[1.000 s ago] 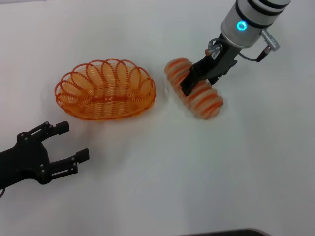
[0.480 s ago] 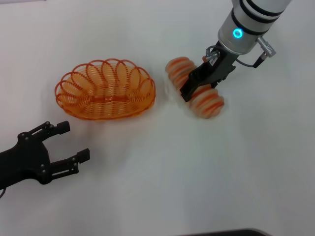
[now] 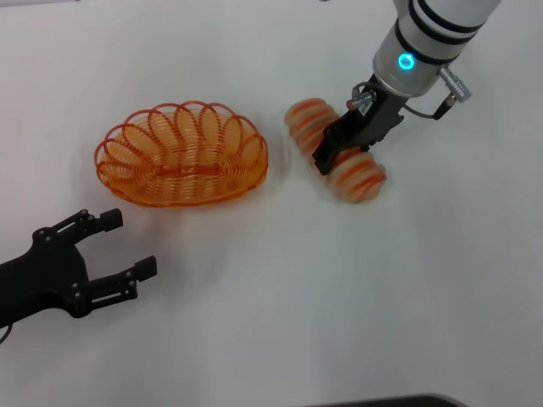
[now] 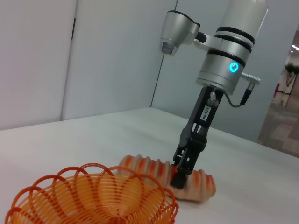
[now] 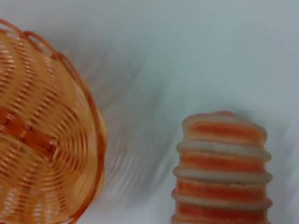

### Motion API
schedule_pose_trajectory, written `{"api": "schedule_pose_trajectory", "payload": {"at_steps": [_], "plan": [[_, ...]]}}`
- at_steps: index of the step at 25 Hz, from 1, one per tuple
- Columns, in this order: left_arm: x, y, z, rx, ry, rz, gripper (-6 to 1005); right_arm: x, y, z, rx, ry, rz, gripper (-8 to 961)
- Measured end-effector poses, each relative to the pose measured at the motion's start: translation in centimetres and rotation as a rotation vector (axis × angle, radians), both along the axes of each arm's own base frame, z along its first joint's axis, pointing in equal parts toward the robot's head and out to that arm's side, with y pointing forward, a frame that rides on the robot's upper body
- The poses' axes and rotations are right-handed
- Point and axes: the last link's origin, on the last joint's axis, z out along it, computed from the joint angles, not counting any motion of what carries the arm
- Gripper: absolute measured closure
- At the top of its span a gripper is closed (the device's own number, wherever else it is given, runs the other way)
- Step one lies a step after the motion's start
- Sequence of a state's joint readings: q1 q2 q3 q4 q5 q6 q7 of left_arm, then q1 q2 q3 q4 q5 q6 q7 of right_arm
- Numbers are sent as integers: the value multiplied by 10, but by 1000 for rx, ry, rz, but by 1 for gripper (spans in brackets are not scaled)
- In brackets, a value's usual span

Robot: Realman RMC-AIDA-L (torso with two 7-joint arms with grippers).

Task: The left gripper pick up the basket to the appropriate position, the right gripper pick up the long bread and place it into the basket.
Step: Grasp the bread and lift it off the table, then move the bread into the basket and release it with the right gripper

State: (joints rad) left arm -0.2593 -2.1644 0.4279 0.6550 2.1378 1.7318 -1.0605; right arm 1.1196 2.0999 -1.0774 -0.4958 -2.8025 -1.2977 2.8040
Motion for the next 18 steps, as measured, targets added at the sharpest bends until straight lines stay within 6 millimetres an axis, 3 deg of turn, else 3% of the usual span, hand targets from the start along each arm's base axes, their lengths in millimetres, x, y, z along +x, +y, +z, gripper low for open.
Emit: {"api": "schedule_pose_trajectory", "payload": {"at_steps": [11, 18], "plan": [[0, -1, -1, -4, -1, -4, 106, -7, 17, 21, 99, 21, 86, 313], [1, 0, -2, -15, 11, -20, 106, -44, 29, 43, 88, 137, 397, 408]]}}
